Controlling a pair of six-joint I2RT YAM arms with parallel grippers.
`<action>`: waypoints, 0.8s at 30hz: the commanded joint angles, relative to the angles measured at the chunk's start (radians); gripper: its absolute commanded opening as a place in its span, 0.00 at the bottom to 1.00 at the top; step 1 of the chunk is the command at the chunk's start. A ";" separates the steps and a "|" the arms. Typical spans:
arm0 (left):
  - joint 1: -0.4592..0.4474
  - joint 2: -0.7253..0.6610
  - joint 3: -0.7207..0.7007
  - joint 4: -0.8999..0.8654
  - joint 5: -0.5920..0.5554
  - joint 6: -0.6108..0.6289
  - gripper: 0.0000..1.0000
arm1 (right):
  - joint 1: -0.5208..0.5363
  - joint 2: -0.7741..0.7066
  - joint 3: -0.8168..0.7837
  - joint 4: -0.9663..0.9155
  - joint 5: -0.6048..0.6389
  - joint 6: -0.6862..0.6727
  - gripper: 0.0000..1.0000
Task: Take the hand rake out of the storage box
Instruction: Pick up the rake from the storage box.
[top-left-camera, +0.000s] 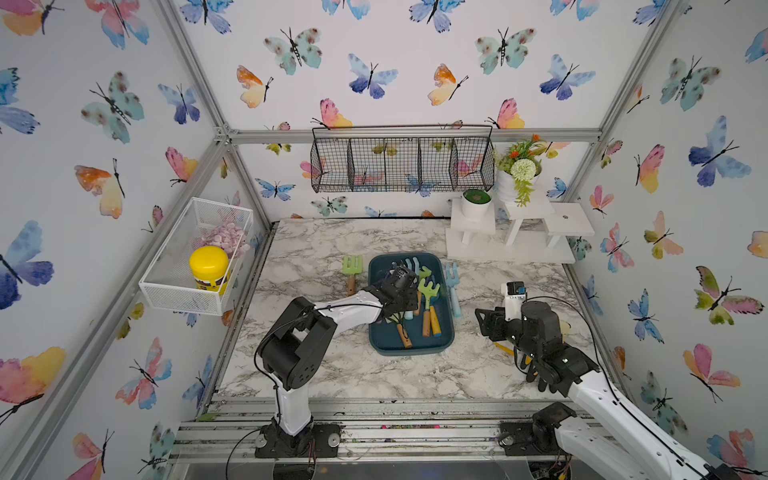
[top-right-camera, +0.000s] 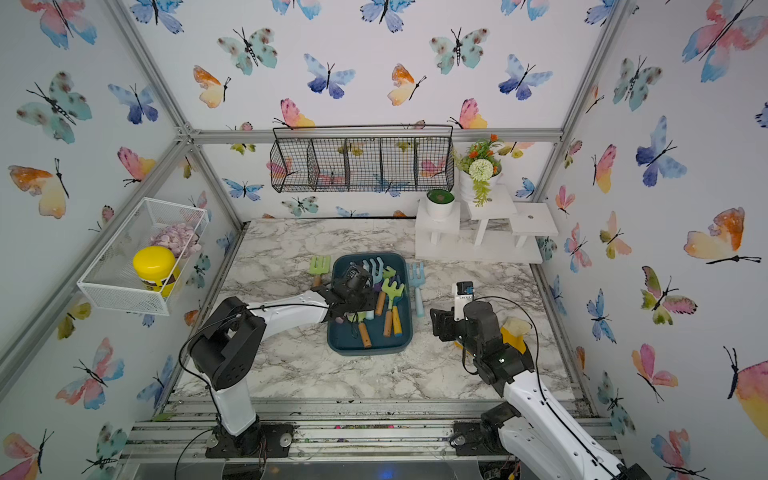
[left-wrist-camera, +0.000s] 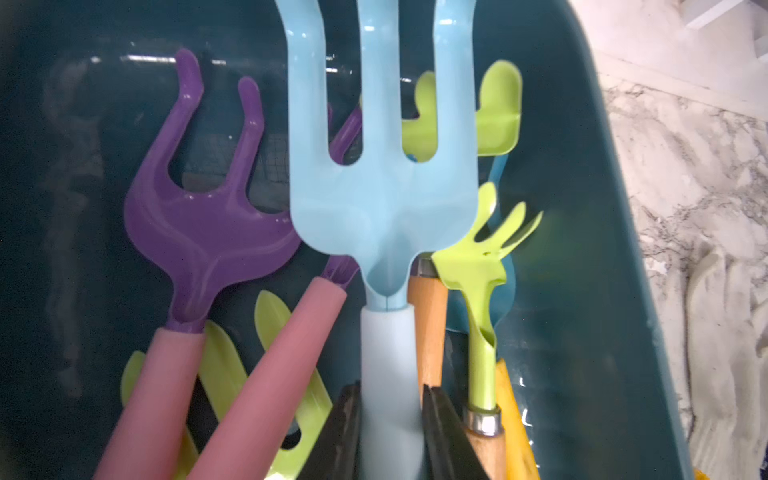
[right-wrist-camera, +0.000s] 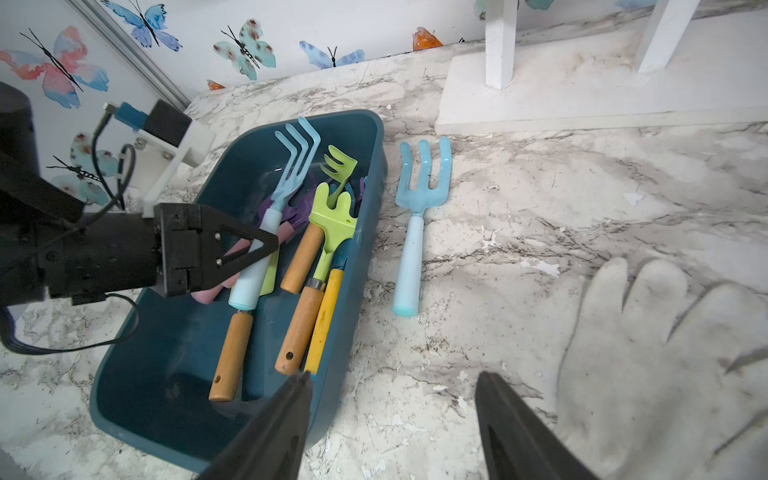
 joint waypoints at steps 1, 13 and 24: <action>-0.006 -0.061 0.044 -0.079 -0.046 0.059 0.25 | -0.004 -0.020 -0.008 -0.023 -0.023 0.008 0.68; 0.011 -0.194 0.078 -0.241 -0.178 0.164 0.24 | -0.004 -0.024 -0.012 -0.024 -0.030 0.008 0.68; 0.142 -0.239 0.063 -0.297 -0.209 0.289 0.21 | -0.004 -0.014 -0.014 -0.016 -0.067 0.001 0.77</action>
